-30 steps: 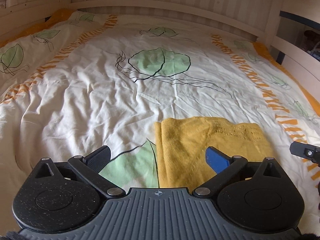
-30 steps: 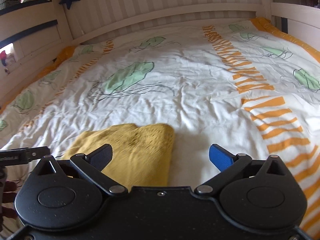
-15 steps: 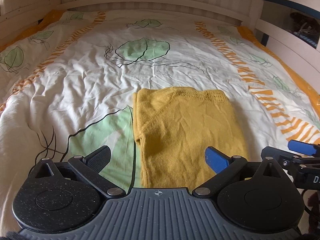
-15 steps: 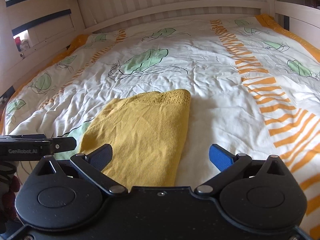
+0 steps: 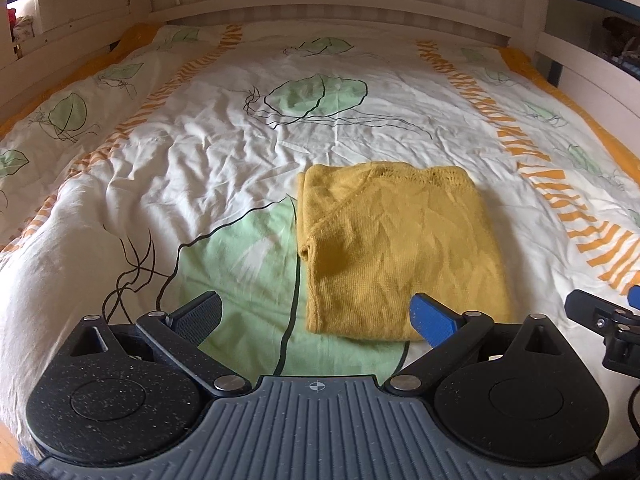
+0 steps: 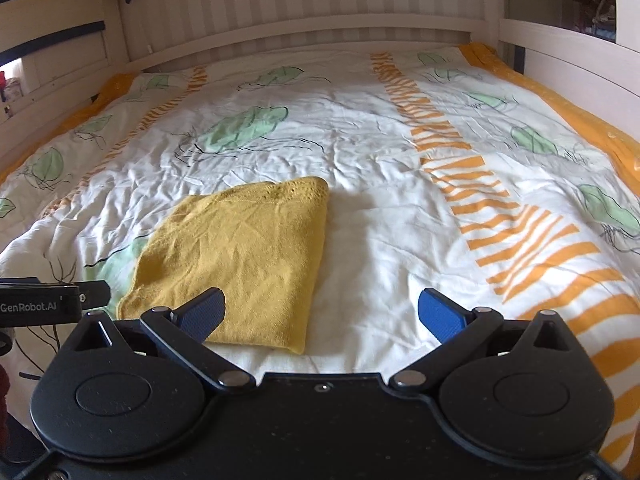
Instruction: Fold small clothes
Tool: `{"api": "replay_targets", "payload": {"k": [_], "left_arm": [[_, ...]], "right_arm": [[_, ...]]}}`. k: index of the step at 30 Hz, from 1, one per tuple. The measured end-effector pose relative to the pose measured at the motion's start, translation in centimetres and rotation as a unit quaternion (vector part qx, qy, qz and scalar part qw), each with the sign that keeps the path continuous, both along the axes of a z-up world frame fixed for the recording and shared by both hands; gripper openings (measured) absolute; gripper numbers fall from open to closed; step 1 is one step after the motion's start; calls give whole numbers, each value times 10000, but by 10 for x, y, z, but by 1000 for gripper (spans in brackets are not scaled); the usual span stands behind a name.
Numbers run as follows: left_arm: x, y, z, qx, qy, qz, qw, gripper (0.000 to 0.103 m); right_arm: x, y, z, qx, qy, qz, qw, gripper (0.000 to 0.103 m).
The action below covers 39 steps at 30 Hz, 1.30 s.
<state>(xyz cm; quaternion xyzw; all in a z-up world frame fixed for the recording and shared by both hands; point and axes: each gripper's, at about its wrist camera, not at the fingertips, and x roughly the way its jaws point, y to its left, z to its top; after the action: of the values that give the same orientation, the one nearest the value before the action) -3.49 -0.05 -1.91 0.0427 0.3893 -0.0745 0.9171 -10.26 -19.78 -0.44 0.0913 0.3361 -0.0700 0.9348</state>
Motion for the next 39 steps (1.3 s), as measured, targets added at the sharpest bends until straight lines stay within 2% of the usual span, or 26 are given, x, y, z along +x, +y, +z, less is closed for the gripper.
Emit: {"api": "replay_targets", "payload": {"k": [4,12,39], "left_arm": [[-4,-1,0,131,-7,42,9999,101],[-6,-1,-4,58,188,-33,9998,101],[7,2,-23,2,781,-44,9969,101]], "right_arm": [[-4,3,-2,-21,31,123,9999,102],[-5,2,-5,265,162,201,9993,102],[11,3,-19,444,654,271,9965,102]]}}
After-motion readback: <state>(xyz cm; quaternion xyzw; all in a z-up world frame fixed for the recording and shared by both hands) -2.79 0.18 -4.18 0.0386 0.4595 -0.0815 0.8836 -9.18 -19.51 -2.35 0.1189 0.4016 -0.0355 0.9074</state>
